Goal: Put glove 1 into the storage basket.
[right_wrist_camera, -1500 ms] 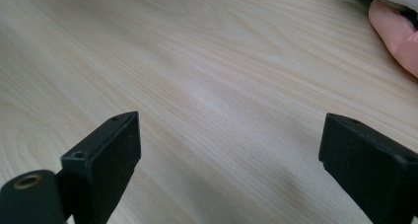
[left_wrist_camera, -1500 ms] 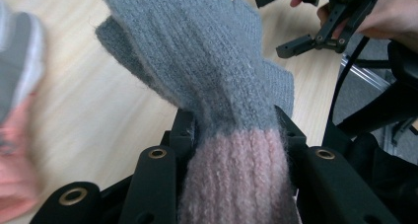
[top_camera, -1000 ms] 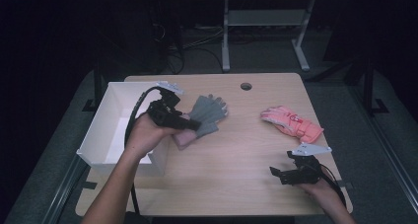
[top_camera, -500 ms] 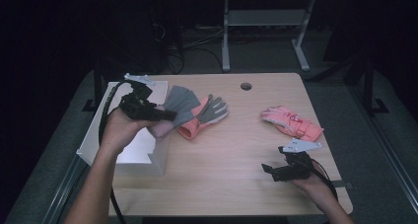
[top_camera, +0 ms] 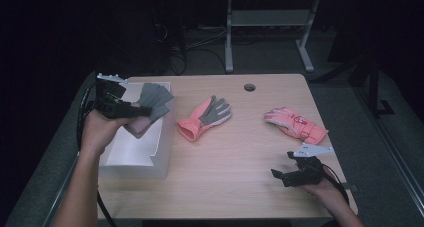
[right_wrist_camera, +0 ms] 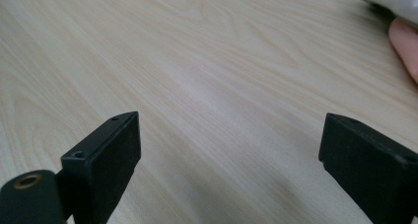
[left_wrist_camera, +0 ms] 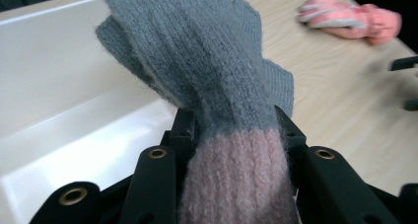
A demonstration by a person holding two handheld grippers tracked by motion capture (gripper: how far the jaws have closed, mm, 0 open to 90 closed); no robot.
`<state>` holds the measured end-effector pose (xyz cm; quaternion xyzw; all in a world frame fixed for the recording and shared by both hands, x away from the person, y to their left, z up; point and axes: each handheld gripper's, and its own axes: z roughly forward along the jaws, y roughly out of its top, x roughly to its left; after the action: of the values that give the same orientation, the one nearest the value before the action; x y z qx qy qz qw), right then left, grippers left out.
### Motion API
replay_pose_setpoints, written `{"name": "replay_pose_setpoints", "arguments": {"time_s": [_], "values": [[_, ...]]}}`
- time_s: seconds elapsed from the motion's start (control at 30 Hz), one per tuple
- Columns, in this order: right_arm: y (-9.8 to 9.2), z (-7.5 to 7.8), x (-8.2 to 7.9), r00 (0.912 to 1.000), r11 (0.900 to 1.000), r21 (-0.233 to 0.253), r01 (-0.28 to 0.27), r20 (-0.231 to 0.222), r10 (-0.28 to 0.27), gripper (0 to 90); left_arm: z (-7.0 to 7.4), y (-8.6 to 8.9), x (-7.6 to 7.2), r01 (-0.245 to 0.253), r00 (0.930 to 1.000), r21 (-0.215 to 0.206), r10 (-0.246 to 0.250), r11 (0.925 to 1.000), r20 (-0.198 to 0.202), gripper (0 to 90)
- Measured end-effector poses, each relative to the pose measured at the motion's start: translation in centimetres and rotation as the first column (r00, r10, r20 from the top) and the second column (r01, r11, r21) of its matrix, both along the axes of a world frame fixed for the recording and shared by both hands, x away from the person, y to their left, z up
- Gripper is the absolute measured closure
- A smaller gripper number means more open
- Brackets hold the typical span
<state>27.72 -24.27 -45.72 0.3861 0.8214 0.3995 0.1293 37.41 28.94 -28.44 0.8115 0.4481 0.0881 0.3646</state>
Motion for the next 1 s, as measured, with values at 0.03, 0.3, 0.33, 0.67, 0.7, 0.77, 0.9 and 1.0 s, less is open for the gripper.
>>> {"name": "replay_pose_setpoints", "arguments": {"time_s": [0.03,0.3,0.33,0.67,0.7,0.77,0.9,1.0], "values": [[0.0,0.0,0.0,1.0000,1.000,0.000,0.000,0.000,0.000,8.5,0.0,0.0,0.0,0.000,1.0000,0.000,0.000,1.0000,0.000,62.8],[0.2,-0.1,0.0,0.9999,1.000,0.005,-0.013,-0.002,0.013,8.5,-3.5,2.4,1.1,-0.095,0.9944,0.040,0.097,0.9946,-0.043,62.8],[0.3,-0.1,0.0,0.9999,1.000,0.004,-0.016,-0.002,0.016,8.5,-3.9,2.6,1.2,-0.100,0.9936,0.041,0.102,0.9941,-0.048,62.8],[0.4,-0.2,0.1,0.9997,1.000,0.003,-0.025,-0.007,0.025,8.5,-8.7,4.0,2.4,-0.160,0.9819,0.119,0.170,0.9800,-0.083,62.6],[0.4,-0.2,0.1,0.9996,1.000,0.002,-0.029,-0.003,0.029,8.5,-9.2,4.1,2.5,-0.166,0.9801,0.127,0.178,0.9778,-0.088,62.6],[0.4,-0.2,0.1,0.9995,1.000,0.003,-0.031,-0.003,0.031,8.5,-10.1,4.2,2.7,-0.180,0.9755,0.148,0.196,0.9726,-0.100,62.5],[0.5,-0.2,0.1,0.9995,0.999,0.008,-0.031,-0.007,0.031,8.5,-11.2,4.4,3.0,-0.190,0.9701,0.170,0.212,0.9670,-0.119,62.2],[0.4,-0.2,0.1,0.9995,1.000,0.003,-0.031,-0.007,0.031,8.4,-12.3,4.6,3.3,-0.194,0.9647,0.215,0.226,0.9571,-0.136,61.9]]}}
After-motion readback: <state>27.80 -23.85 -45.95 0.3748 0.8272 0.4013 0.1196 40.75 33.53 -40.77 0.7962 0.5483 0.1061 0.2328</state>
